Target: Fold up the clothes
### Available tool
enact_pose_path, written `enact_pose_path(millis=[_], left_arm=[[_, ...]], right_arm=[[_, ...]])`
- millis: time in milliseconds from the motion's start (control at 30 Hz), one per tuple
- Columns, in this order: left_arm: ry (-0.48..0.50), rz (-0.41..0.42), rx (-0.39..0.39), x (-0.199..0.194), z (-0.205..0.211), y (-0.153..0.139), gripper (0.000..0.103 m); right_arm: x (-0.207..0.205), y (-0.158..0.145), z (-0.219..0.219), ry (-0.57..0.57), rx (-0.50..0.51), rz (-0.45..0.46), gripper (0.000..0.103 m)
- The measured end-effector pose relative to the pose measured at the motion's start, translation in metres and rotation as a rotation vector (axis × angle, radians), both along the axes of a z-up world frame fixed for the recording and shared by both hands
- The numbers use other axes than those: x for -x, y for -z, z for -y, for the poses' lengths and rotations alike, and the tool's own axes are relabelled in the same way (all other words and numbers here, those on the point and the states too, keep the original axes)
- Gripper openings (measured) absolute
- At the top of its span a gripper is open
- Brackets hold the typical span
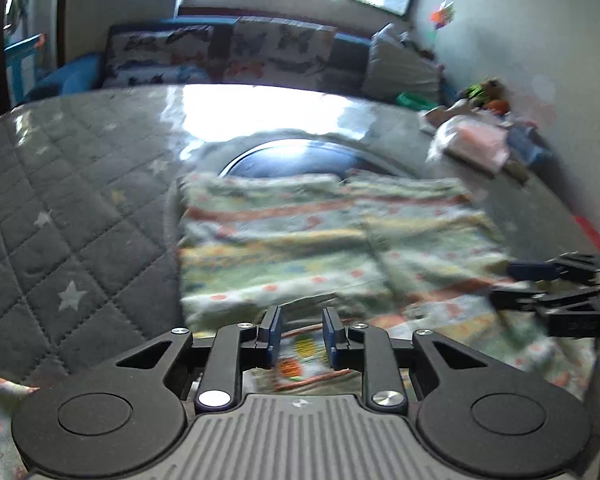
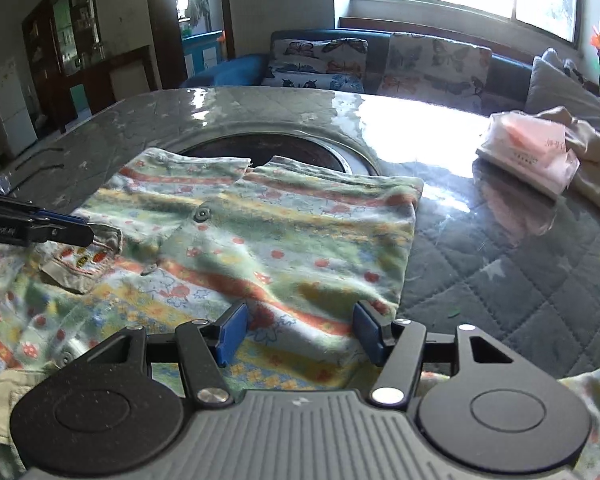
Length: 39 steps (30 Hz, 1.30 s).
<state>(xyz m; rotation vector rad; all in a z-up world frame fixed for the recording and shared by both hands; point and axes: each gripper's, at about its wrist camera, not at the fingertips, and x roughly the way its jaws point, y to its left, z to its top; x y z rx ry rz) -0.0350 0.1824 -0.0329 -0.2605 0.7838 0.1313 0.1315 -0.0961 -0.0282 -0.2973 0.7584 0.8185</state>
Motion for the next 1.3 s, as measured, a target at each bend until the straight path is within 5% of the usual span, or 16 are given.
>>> enact_pose_path(millis=[300,533,900,1300], left_arm=[[0.046,0.008,-0.022,0.009,0.019,-0.011,0.040],[0.151,0.023,-0.008,0.017,0.067,-0.020,0.050],[0.277,0.004,-0.027,0.012,0.123,-0.020,0.056],[0.360,-0.014,-0.058,0.003,0.159,-0.021,0.062]], right_arm=[[0.011,-0.020,0.032,0.042,-0.017,0.055,0.060],[0.017,-0.021,0.103,0.222,-0.024,0.064,0.060],[-0.006,-0.009,0.204,0.525,0.007,0.102,0.060],[-0.028,0.004,0.231,0.609,-0.017,0.058,0.055]])
